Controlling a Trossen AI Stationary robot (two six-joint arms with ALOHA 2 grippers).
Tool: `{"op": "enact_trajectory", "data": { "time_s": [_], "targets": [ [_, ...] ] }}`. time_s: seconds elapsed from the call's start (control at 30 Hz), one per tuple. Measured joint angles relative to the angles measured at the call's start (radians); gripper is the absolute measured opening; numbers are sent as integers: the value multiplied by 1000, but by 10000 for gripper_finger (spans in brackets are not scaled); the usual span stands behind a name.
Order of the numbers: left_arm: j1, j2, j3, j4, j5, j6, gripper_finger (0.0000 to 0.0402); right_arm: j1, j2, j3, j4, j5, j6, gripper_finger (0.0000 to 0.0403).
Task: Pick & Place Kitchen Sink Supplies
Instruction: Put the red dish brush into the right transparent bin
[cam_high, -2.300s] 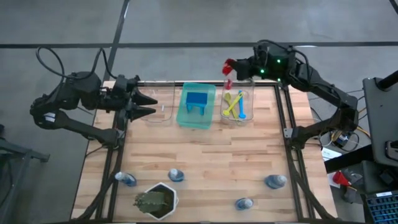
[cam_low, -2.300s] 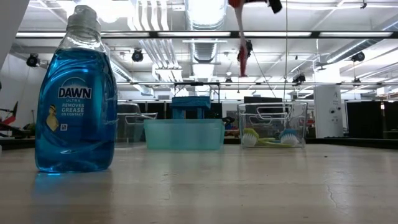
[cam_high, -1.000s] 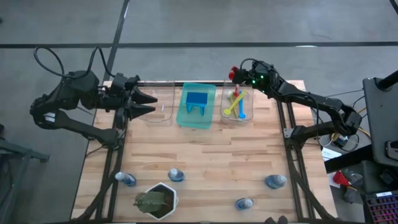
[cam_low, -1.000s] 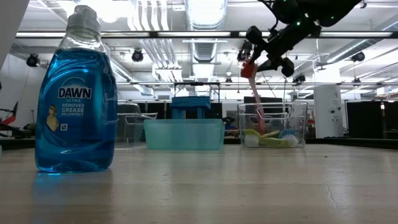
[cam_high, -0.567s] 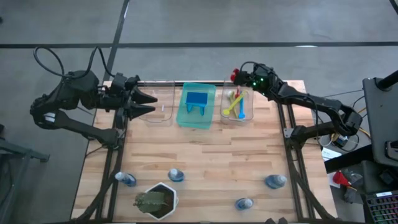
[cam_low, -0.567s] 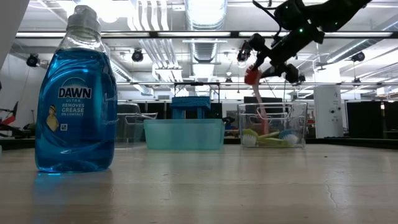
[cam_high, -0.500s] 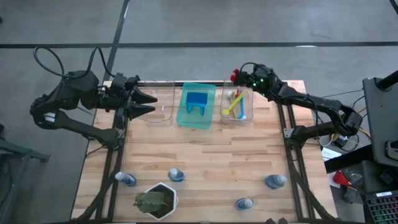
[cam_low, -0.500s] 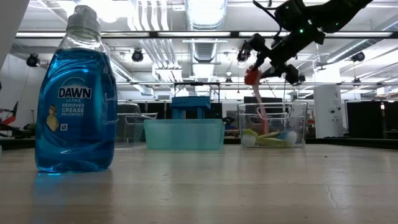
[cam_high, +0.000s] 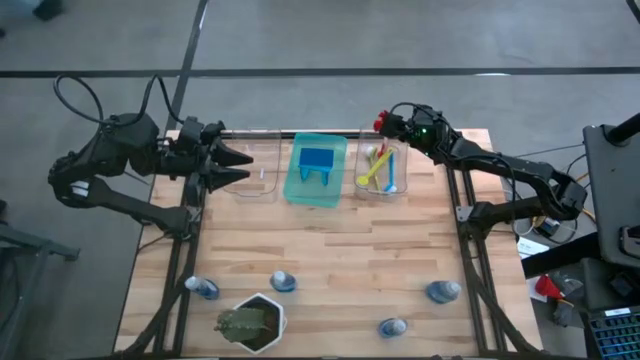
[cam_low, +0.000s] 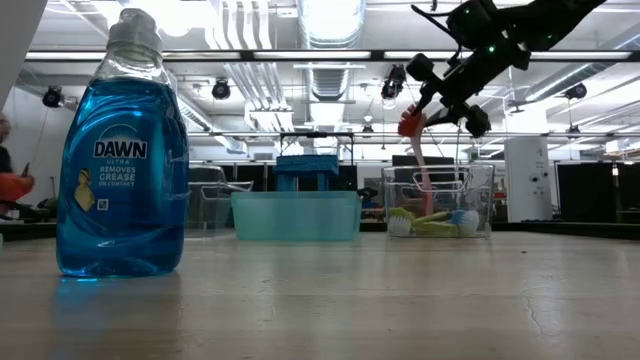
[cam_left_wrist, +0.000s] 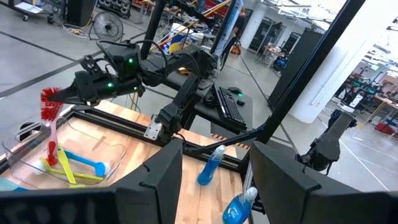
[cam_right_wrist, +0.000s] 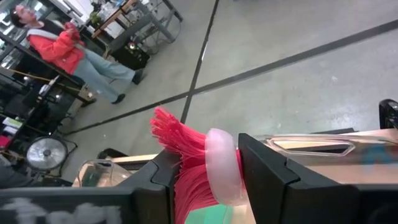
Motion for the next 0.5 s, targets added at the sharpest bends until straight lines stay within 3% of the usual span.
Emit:
{"op": "enact_trajectory", "data": {
  "time_s": [0.23,0.5],
  "targets": [
    [0,0,0,0,0,-1,181,0,1,-2,16,-3,-13,135],
    [0,0,0,1,1,-15,181,-1,-20,-3,20,-1,-28,197]
  ]
}}
